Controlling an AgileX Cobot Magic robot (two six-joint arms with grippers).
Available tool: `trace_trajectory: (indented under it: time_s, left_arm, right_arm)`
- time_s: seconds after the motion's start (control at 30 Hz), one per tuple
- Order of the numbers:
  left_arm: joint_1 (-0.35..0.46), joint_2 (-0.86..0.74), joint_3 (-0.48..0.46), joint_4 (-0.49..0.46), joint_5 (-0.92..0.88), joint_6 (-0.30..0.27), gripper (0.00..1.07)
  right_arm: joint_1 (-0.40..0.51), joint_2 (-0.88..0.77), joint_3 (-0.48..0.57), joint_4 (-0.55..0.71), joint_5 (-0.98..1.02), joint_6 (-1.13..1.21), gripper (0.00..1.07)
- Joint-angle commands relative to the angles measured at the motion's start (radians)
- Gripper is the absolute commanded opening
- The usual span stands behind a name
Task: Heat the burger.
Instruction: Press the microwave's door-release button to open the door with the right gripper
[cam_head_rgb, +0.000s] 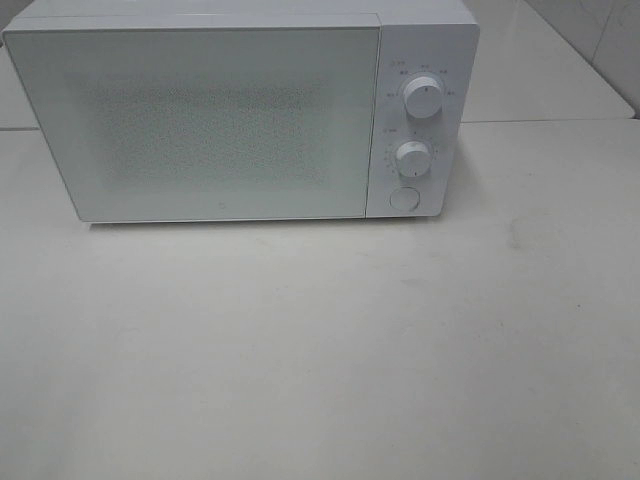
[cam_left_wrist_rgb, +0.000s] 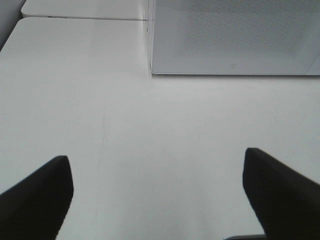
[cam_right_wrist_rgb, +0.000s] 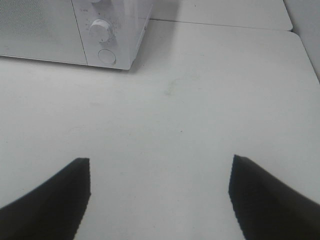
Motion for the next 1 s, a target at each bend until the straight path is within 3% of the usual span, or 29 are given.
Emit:
trace_trajectory:
  time_s: [0.03, 0.43, 1.0]
  left_arm:
    - [-0.001, -0.007, 0.004, -0.006, -0.01, 0.0, 0.84]
    - [-0.001, -0.007, 0.004, -0.006, -0.01, 0.0, 0.84]
    - [-0.001, -0.007, 0.004, -0.006, -0.01, 0.0, 0.84]
  right_arm:
    - [-0.005, -0.018, -0.019, -0.011, -0.042, 0.004, 0.75]
    - [-0.005, 0.174, -0.018, -0.01, -0.338, 0.004, 0.75]
    - [-0.005, 0.673, -0.018, -0.01, -0.821, 0.008, 0.75]
